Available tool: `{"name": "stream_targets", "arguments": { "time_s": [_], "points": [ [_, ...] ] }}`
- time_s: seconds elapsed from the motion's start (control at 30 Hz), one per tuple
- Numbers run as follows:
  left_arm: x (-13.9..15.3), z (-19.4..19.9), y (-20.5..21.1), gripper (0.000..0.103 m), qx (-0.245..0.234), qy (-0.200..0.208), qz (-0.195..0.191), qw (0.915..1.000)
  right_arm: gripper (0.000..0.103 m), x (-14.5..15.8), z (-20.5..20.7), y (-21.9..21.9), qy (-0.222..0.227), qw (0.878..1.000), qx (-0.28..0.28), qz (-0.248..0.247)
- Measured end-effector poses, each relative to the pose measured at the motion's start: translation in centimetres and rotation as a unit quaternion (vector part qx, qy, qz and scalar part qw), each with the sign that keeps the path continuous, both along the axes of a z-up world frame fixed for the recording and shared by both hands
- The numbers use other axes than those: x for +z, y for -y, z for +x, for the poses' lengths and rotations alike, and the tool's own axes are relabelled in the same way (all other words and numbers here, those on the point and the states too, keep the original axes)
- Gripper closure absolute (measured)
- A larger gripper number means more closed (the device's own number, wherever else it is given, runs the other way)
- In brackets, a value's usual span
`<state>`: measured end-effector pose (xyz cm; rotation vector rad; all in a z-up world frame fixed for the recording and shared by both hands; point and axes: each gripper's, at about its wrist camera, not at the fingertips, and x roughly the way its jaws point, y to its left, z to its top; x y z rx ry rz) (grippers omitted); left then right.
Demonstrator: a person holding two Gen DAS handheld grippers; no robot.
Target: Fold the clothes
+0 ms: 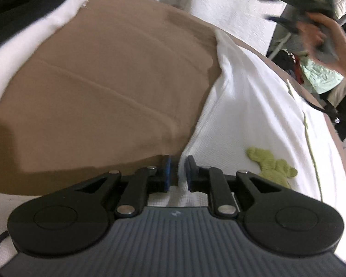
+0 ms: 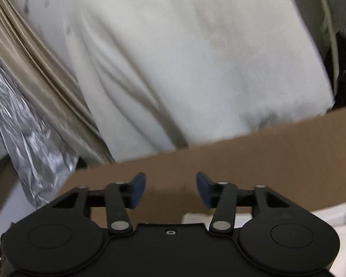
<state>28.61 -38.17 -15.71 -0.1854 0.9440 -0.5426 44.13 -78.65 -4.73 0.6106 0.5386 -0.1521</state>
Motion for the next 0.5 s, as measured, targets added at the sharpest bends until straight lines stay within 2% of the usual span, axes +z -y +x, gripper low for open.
{"name": "stream_targets", "arguments": {
  "time_s": [0.07, 0.2, 0.3, 0.33, 0.4, 0.43, 0.47, 0.5],
  "points": [
    [0.2, -0.6, 0.5, 0.087, 0.002, 0.016, 0.014, 0.9998, 0.045, 0.9, -3.8, 2.9, -0.008, 0.999, -0.029, -0.019],
    [0.9, -1.6, 1.0, 0.087, 0.012, 0.053, 0.049, 0.9973, 0.045, 0.5, -13.4, 9.9, -0.058, 0.993, -0.091, -0.054],
    [2.1, -2.0, 1.0, 0.086, 0.032, 0.092, 0.083, 0.9918, 0.045, -1.0, -21.0, 14.8, -0.091, 0.986, -0.131, -0.057],
    [2.8, -2.0, 0.8, 0.086, 0.040, 0.121, 0.095, 0.9873, 0.045, -1.8, -22.9, 15.9, -0.101, 0.983, -0.139, -0.055],
    [4.2, -2.0, 0.4, 0.073, 0.053, 0.171, 0.113, 0.9773, 0.045, -3.4, -26.8, 17.9, -0.122, 0.979, -0.157, -0.050],
    [4.6, -1.4, 0.1, 0.057, 0.049, 0.167, 0.102, 0.9794, 0.045, -4.2, -28.7, 18.9, -0.133, 0.976, -0.165, -0.048],
    [4.9, -0.8, -0.2, 0.048, 0.040, 0.153, 0.081, 0.9841, 0.045, -4.9, -30.6, 20.0, -0.143, 0.973, -0.174, -0.046],
    [5.2, 0.1, -0.2, 0.048, 0.027, 0.132, 0.058, 0.9892, 0.045, -5.7, -32.0, 20.8, -0.150, 0.971, -0.179, -0.044]
  ]
}}
